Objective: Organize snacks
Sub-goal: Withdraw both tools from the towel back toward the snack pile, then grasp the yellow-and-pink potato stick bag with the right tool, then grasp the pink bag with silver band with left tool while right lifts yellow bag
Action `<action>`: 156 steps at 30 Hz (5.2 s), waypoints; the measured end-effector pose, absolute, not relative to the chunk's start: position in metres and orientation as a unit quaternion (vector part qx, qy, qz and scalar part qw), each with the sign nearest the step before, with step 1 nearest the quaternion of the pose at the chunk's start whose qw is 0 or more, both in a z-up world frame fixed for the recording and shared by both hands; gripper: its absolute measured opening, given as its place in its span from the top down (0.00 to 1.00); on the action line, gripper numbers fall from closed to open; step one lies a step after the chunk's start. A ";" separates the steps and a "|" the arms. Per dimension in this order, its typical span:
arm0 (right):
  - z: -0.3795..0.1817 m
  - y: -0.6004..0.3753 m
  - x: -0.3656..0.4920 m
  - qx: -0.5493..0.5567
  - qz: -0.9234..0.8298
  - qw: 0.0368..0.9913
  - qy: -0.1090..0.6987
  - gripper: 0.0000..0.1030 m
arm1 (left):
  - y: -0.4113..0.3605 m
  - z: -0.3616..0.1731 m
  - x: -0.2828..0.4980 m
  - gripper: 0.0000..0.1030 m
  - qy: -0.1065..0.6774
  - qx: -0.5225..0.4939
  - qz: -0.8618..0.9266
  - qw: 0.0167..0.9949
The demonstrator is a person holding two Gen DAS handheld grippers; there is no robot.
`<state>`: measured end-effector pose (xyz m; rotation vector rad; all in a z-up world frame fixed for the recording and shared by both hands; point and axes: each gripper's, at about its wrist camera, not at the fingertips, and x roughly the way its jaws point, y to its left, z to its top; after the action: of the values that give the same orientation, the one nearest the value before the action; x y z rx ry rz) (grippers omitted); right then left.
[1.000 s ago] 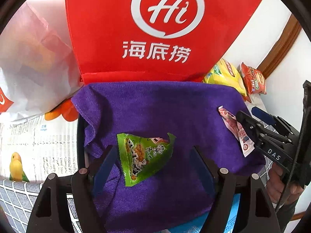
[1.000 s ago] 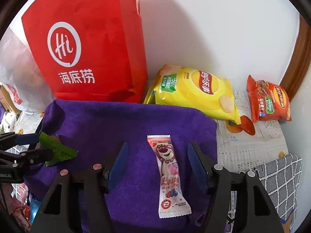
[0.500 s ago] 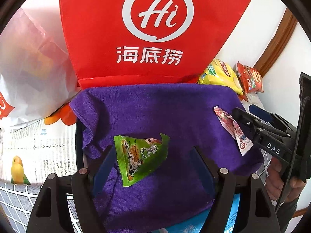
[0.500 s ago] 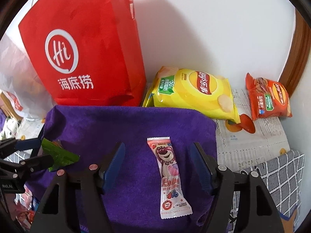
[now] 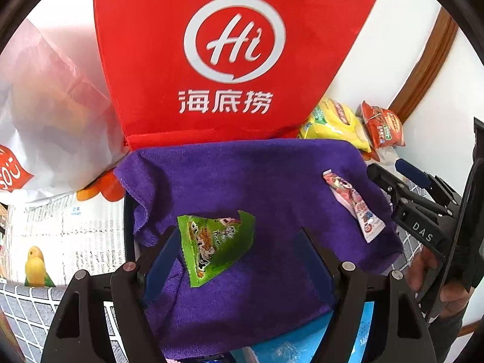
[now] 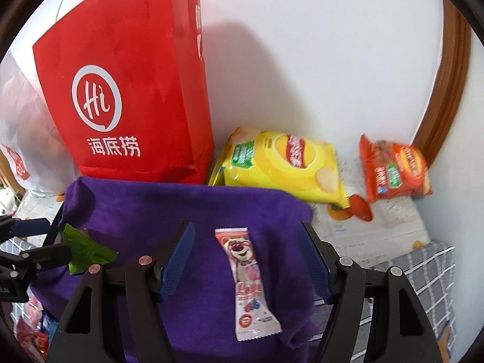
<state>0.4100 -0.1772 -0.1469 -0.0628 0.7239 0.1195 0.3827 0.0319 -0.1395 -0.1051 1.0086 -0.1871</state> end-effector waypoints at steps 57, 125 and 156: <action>-0.101 -0.161 0.156 -0.005 0.088 0.917 0.389 0.32 | 0.085 -0.071 0.146 0.27 0.433 -0.072 -0.073 0.896; -0.202 -0.163 0.179 -0.018 0.090 0.882 0.462 0.40 | 0.122 -0.170 0.182 0.26 0.504 -0.116 -0.067 0.853; -0.207 -0.181 0.177 -0.014 0.101 0.882 0.459 0.40 | 0.106 -0.184 0.174 0.30 0.507 -0.117 -0.091 0.849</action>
<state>0.1773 -0.1809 -0.2074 -0.0283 0.9563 0.2093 0.1740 0.1063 -0.1845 -0.2470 1.0690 -0.1927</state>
